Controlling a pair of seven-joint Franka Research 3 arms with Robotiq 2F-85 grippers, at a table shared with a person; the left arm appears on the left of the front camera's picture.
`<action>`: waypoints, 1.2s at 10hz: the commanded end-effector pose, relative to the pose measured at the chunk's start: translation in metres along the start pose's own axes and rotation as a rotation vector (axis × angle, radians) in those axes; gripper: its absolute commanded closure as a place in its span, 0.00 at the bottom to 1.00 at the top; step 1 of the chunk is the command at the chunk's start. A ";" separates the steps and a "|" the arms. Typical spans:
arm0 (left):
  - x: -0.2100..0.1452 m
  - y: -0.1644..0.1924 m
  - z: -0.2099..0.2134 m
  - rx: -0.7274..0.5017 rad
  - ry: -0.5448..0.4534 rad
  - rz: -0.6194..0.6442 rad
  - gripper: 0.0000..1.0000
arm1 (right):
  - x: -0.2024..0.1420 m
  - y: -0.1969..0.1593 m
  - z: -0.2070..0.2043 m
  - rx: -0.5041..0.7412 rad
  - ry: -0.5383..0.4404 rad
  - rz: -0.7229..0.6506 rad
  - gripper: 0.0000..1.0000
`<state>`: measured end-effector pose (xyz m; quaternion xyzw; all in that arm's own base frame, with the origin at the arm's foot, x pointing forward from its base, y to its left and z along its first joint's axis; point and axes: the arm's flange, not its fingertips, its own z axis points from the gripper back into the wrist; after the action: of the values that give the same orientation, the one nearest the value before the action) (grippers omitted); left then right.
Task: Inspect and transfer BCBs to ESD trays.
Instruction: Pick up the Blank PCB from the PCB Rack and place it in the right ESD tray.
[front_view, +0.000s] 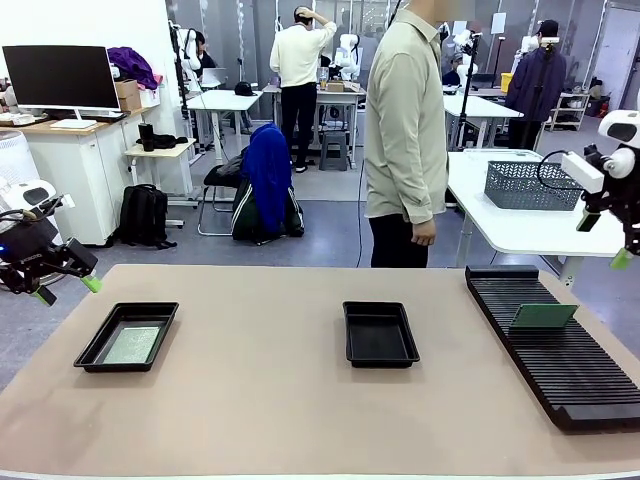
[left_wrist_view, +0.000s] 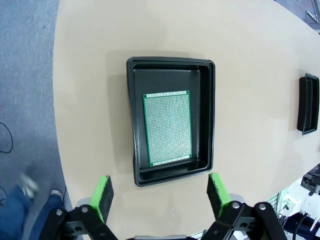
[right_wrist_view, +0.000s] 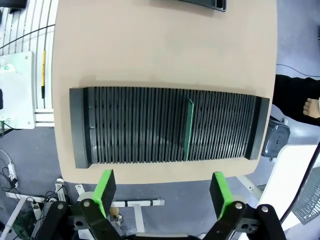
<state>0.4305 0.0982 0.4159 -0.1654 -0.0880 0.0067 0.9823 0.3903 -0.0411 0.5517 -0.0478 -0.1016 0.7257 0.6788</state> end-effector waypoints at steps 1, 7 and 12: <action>0.001 0.001 -0.001 -0.001 -0.009 -0.001 0.00 | -0.003 0.002 -0.020 -0.035 -0.034 0.011 0.00; 0.001 0.001 -0.001 -0.001 -0.009 -0.001 0.00 | -0.009 -0.007 -0.075 -0.052 -0.016 0.031 0.00; 0.001 0.001 -0.001 -0.001 -0.009 -0.001 0.00 | -0.022 -0.015 -0.113 -0.077 -0.019 0.037 0.00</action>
<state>0.4306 0.0982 0.4159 -0.1654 -0.0881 0.0067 0.9823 0.4268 -0.0460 0.4536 -0.0746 -0.1124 0.7300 0.6700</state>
